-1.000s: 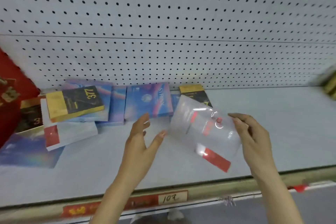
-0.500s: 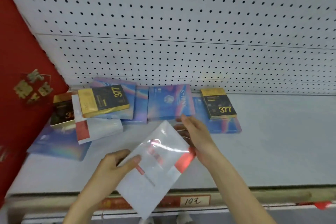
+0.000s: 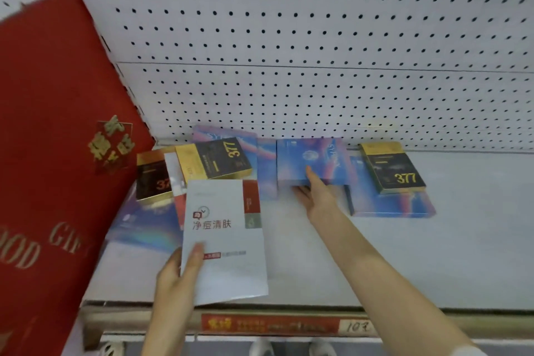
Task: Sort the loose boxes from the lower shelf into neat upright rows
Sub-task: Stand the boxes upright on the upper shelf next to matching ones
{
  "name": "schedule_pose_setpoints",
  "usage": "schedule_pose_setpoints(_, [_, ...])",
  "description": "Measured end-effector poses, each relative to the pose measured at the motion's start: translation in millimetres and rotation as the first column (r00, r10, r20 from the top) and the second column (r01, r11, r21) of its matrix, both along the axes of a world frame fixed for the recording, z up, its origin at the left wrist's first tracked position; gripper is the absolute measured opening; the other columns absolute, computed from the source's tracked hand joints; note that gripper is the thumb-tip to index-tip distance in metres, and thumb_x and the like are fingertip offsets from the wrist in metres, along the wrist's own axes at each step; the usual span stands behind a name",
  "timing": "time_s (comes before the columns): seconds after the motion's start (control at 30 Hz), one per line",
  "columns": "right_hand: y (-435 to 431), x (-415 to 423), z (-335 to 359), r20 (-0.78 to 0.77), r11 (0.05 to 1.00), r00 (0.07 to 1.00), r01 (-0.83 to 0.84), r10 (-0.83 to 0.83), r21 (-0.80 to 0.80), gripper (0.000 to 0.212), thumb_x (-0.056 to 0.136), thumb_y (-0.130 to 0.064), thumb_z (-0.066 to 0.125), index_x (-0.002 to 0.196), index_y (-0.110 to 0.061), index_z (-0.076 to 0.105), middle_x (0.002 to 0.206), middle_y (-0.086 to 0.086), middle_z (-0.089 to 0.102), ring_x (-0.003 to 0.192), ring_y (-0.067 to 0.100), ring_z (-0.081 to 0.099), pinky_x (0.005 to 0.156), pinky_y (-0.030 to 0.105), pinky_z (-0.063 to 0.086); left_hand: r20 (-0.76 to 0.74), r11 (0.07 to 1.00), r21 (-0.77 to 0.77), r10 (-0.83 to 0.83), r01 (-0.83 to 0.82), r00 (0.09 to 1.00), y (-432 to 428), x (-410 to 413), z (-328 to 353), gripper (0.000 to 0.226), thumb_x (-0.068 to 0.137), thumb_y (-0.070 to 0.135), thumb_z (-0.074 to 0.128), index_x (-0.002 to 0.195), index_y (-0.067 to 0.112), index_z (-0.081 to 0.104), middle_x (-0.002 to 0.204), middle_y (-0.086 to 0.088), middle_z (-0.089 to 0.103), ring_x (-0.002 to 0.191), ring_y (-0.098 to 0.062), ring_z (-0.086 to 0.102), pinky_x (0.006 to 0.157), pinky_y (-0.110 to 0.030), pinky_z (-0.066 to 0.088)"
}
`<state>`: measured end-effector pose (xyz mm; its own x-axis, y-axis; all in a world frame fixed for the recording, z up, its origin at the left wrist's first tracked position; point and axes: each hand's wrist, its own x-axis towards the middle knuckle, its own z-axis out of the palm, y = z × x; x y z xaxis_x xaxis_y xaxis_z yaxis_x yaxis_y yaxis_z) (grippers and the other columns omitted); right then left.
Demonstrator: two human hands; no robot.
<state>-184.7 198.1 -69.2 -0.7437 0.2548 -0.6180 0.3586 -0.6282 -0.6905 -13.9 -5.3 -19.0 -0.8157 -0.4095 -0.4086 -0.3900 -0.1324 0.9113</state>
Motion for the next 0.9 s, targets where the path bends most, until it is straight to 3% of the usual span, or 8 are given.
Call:
schedule_pose_setpoints(0.07, [-6, -4, 6, -0.005, 0.996, 0.996, 0.085, -0.085, -0.034, 0.047, 0.088, -0.009, 0.067, 0.131, -0.005, 0.049, 0.124, 0.015, 0.061, 0.094, 0.026, 0.061, 0.059, 0.031, 0.055, 0.024, 1.0, 0.001, -0.013, 0.013, 1.0, 3, 0, -3, 0.018, 0.092, 0.026, 0.054, 0.102, 0.018, 0.066, 0.097, -0.008, 0.072, 0.089, -0.025, 0.067, 0.082, -0.037, 0.051])
schedule_pose_setpoints(0.17, [0, 14, 28, -0.055, 0.989, 0.99, 0.128, -0.132, -0.067, 0.044, 0.088, -0.007, 0.066, 0.128, -0.003, 0.05, 0.104, 0.011, 0.063, 0.078, 0.02, 0.062, 0.052, 0.025, 0.056, 0.014, 1.0, -0.002, -0.028, 0.028, 0.999, 11, 0, 4, 0.02, 0.095, 0.027, 0.049, 0.106, 0.017, 0.062, 0.089, -0.001, 0.069, 0.082, -0.019, 0.064, 0.07, -0.031, 0.049])
schedule_pose_setpoints(0.23, [19, 46, 45, -0.141, 0.994, 0.987, 0.069, -0.08, -0.082, 0.039, 0.088, -0.007, 0.065, 0.125, -0.007, 0.054, 0.102, 0.008, 0.065, 0.079, 0.018, 0.065, 0.058, 0.025, 0.057, 0.009, 0.999, -0.009, -0.036, 0.036, 0.999, 19, 1, 10, 0.017, 0.096, 0.032, 0.046, 0.098, 0.023, 0.06, 0.089, 0.002, 0.067, 0.083, -0.017, 0.064, 0.069, -0.029, 0.048])
schedule_pose_setpoints(0.37, [94, 132, 72, -0.318, 0.996, 0.946, -0.031, 0.056, 0.084, 0.031, 0.082, -0.014, 0.065, 0.113, -0.01, 0.065, 0.108, 0.005, 0.072, 0.092, 0.02, 0.07, 0.074, 0.029, 0.057, -0.024, 0.996, -0.057, -0.069, 0.068, 0.997, 51, 4, 17, 0.021, 0.095, 0.039, 0.045, 0.087, 0.024, 0.058, 0.094, 0.004, 0.066, 0.091, -0.017, 0.063, 0.08, -0.032, 0.045])
schedule_pose_setpoints(0.53, [175, 217, 64, -0.186, 0.999, 0.982, -0.037, 0.035, -0.003, 0.043, 0.078, -0.038, 0.059, 0.108, -0.008, 0.069, 0.103, 0.011, 0.074, 0.084, 0.022, 0.073, 0.058, 0.031, 0.058, -0.125, 0.955, -0.138, -0.281, 0.263, 0.952, 154, 13, 31, 0.024, 0.097, 0.03, 0.045, 0.085, 0.017, 0.06, 0.084, 0.007, 0.065, 0.073, 0.0, 0.06, 0.061, -0.014, 0.043])
schedule_pose_setpoints(0.63, [220, 254, 55, -0.147, 0.997, 0.989, 0.032, -0.021, 0.072, 0.051, 0.075, -0.047, 0.06, 0.11, -0.012, 0.069, 0.109, 0.012, 0.072, 0.091, 0.024, 0.072, 0.067, 0.035, 0.059, -0.167, 0.91, -0.204, -0.397, 0.362, 0.903, 223, 36, 31, 0.026, 0.095, 0.026, 0.051, 0.078, 0.006, 0.058, 0.071, 0.0, 0.062, 0.065, -0.012, 0.057, 0.053, -0.014, 0.041])
schedule_pose_setpoints(0.77, [302, 307, 61, -0.117, 0.975, 0.991, 0.094, -0.071, 0.204, 0.032, 0.087, -0.04, 0.058, 0.099, -0.013, 0.072, 0.094, 0.004, 0.076, 0.079, 0.018, 0.073, 0.065, 0.03, 0.057, -0.139, 0.854, -0.174, -0.513, 0.489, 0.847, 314, 83, 29, 0.017, 0.086, 0.021, 0.064, 0.084, 0.005, 0.06, 0.071, -0.004, 0.063, 0.059, -0.01, 0.055, 0.047, -0.013, 0.041])
schedule_pose_setpoints(0.9, [389, 368, 64, -0.101, 0.956, 0.991, 0.114, -0.09, 0.27, 0.026, 0.092, -0.03, 0.057, 0.108, -0.012, 0.069, 0.101, 0.004, 0.075, 0.089, 0.021, 0.073, 0.072, 0.03, 0.057, -0.122, 0.791, -0.103, -0.612, 0.603, 0.781, 406, 135, 20, 0.017, 0.077, 0.012, 0.075, 0.088, 0.005, 0.065, 0.074, -0.004, 0.068, 0.057, -0.004, 0.059, 0.051, -0.014, 0.046])
